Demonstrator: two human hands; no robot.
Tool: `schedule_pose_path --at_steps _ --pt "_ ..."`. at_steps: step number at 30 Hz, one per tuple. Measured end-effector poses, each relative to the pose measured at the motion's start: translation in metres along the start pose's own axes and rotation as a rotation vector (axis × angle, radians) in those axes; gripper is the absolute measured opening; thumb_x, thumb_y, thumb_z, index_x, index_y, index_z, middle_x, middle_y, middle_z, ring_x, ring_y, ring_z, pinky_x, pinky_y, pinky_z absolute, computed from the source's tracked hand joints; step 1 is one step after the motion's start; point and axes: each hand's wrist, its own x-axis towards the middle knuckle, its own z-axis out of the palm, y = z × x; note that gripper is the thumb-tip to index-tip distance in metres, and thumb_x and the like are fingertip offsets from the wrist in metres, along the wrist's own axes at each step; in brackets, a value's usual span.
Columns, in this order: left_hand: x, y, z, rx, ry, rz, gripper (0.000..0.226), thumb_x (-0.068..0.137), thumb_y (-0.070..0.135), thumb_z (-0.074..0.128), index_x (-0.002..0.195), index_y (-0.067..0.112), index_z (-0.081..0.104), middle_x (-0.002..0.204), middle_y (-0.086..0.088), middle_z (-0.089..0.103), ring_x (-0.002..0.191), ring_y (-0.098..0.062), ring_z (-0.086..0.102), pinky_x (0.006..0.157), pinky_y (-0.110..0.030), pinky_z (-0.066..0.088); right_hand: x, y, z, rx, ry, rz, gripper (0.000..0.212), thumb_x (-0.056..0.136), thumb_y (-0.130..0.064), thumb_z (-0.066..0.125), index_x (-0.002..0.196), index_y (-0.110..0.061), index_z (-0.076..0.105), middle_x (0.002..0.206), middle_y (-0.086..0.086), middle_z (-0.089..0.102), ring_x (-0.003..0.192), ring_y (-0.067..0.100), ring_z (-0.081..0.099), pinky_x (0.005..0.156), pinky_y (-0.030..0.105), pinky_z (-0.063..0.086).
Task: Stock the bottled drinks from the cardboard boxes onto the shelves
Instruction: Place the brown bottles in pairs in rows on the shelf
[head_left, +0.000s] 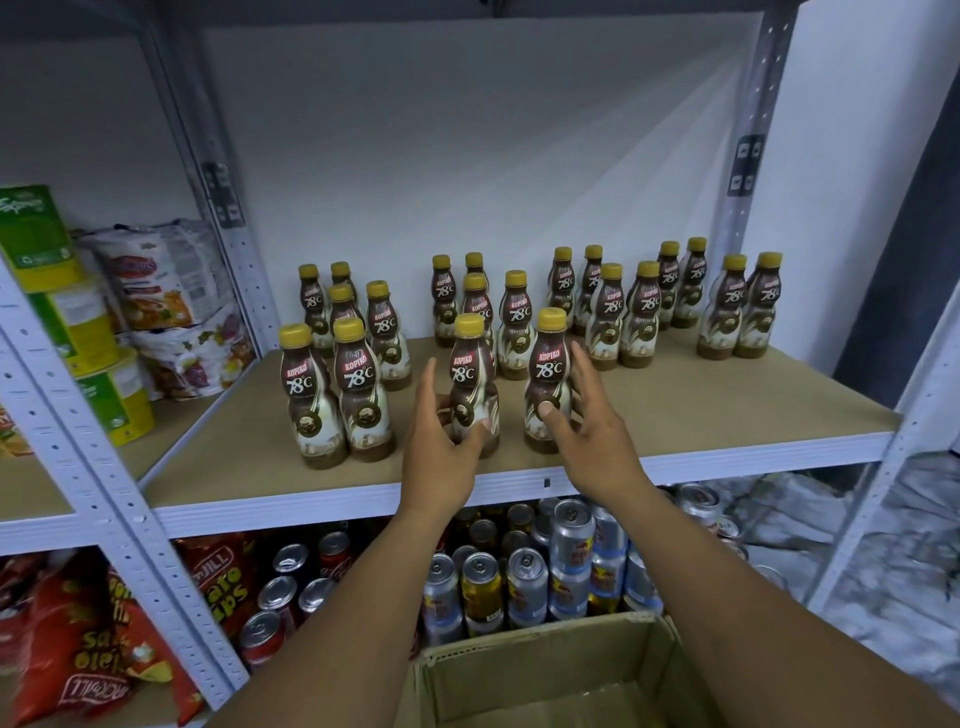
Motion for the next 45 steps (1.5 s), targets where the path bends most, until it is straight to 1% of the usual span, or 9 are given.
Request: schedule_pose_path --at_steps 2,8,15,21,26,29,33,39,45 --pt "0.004 -0.001 0.003 0.015 -0.012 -0.01 0.092 0.093 0.019 0.074 0.16 0.045 0.016 0.129 0.02 0.054 0.117 0.004 0.056 0.103 -0.037 0.051 0.003 0.001 0.003 -0.022 -0.012 -0.005 0.077 0.103 -0.025 0.058 0.159 -0.047 0.011 0.13 -0.059 0.037 0.123 -0.028 0.037 0.111 0.032 0.042" --pt "0.014 -0.002 0.009 0.042 -0.012 -0.001 0.096 0.089 0.032 0.077 0.155 0.052 0.012 0.141 0.005 0.054 0.128 -0.017 0.055 0.101 -0.047 0.053 0.011 -0.001 0.013 -0.029 -0.039 -0.039 0.075 0.104 -0.029 0.055 0.159 -0.048 0.008 0.147 -0.034 0.042 0.134 -0.008 0.044 0.112 0.036 0.044" --pt "0.027 -0.003 0.005 0.034 -0.076 0.046 0.097 0.088 0.027 0.079 0.158 0.046 0.014 0.137 0.02 0.05 0.125 -0.002 0.049 0.1 -0.033 0.047 0.02 0.007 0.011 -0.018 -0.069 -0.059 0.075 0.105 -0.025 0.056 0.162 -0.038 0.009 0.13 -0.059 0.036 0.13 -0.023 0.037 0.108 0.022 0.04" --pt "0.033 0.0 -0.003 -0.016 -0.108 0.061 0.097 0.086 0.035 0.081 0.158 0.047 0.017 0.122 0.038 0.048 0.112 0.011 0.054 0.093 -0.023 0.047 0.02 0.004 0.006 0.037 -0.03 -0.039 0.08 0.099 -0.03 0.066 0.16 -0.043 0.016 0.139 -0.049 0.034 0.122 -0.031 0.035 0.096 0.007 0.04" --pt "0.04 0.006 -0.002 -0.069 -0.084 0.084 0.092 0.088 0.029 0.08 0.155 0.05 0.021 0.133 0.019 0.055 0.12 0.005 0.054 0.087 -0.012 0.044 0.027 -0.001 0.003 0.014 0.066 -0.063 0.079 0.093 -0.032 0.073 0.156 -0.042 0.027 0.136 -0.034 0.048 0.121 -0.023 0.044 0.103 0.027 0.047" --pt "0.043 0.005 -0.002 -0.072 -0.093 0.094 0.091 0.089 0.024 0.079 0.156 0.049 0.023 0.133 0.022 0.056 0.118 0.011 0.054 0.085 -0.004 0.043 0.028 0.003 0.005 -0.013 0.066 -0.088 0.078 0.091 -0.031 0.075 0.154 -0.042 0.031 0.141 -0.024 0.053 0.125 -0.011 0.049 0.106 0.035 0.048" --pt "0.044 0.004 -0.004 -0.078 -0.094 0.105 0.088 0.089 0.022 0.08 0.153 0.049 0.027 0.129 0.025 0.058 0.115 0.012 0.056 0.086 -0.005 0.046 0.028 0.006 0.005 -0.03 0.067 -0.108 0.076 0.091 -0.026 0.075 0.151 -0.044 0.034 0.135 -0.036 0.051 0.121 -0.016 0.049 0.104 0.027 0.047" --pt "0.041 0.007 -0.005 -0.067 -0.087 0.108 0.087 0.089 0.017 0.079 0.153 0.046 0.028 0.117 0.029 0.059 0.111 0.017 0.056 0.092 -0.006 0.045 0.027 0.009 0.004 -0.026 0.059 -0.086 0.078 0.089 -0.029 0.078 0.15 -0.047 0.033 0.132 -0.032 0.055 0.118 -0.018 0.049 0.097 0.016 0.044" --pt "0.041 0.007 -0.006 -0.064 -0.074 0.095 0.091 0.086 0.024 0.083 0.155 0.045 0.027 0.117 0.024 0.06 0.104 0.021 0.056 0.077 -0.004 0.046 0.027 0.014 0.003 -0.035 0.048 -0.076 0.078 0.089 -0.034 0.077 0.151 -0.048 0.032 0.141 -0.016 0.056 0.125 0.003 0.053 0.098 0.027 0.047"
